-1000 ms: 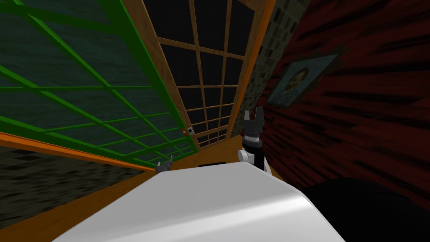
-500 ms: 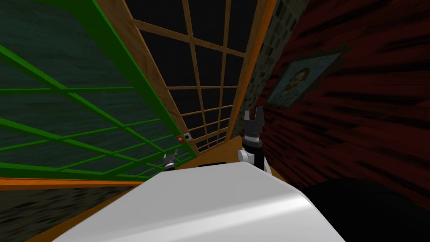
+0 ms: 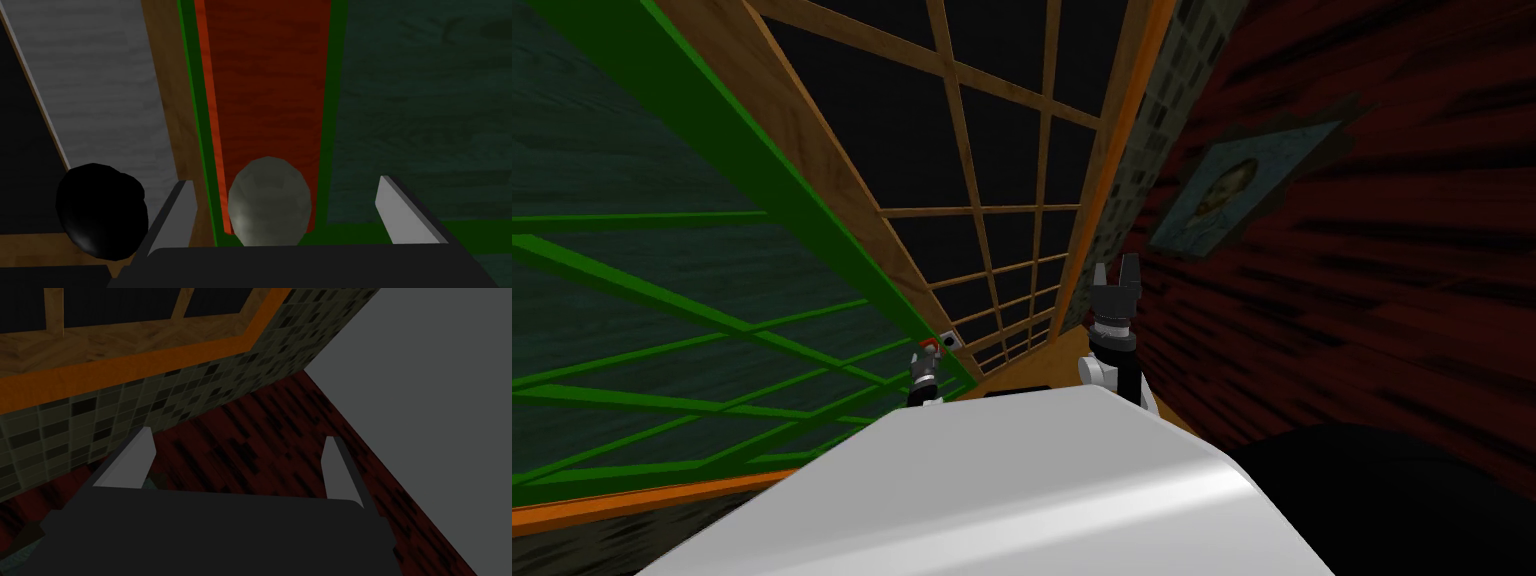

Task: Pull the door open

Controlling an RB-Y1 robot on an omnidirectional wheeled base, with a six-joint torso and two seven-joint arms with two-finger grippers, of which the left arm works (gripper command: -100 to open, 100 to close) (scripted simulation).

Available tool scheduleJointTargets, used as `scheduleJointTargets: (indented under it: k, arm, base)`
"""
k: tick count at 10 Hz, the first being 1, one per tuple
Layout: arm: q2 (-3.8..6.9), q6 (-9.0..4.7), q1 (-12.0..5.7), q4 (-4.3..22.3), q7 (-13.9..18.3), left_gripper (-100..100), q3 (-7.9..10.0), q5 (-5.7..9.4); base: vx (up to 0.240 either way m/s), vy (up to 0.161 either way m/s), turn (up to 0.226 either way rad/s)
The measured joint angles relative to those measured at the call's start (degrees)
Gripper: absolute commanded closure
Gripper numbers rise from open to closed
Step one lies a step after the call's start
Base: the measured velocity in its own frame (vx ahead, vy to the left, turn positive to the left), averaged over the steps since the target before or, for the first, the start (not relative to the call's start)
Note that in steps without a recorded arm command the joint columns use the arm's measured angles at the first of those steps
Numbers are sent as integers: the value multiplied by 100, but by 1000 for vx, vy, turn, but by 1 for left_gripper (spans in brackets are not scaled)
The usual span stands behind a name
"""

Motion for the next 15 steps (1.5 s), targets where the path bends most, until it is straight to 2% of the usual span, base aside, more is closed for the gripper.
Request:
scheduleJointTargets:
  k: [1,2,8,10,12,15]
  arm:
    - [-56,34,29,-117,7,-100,-35,-16]
    - [-67,49,48,-133,12,100,-39,-19]
    - [-63,31,42,-110,5,100,-39,-20]
    - [-59,85,126,-245,92,100,-47,0]
    - [-18,-44,112,-12,109,100,-18,34]
    - [66,-120,238,131,248,100,4,74]
  base:
    - [19,2,20]
    - [-12,-7,-12]
    - [-18,-5,4]
    - [-116,-39,34]
    - [-133,-32,27]
    - [-98,-26,33]
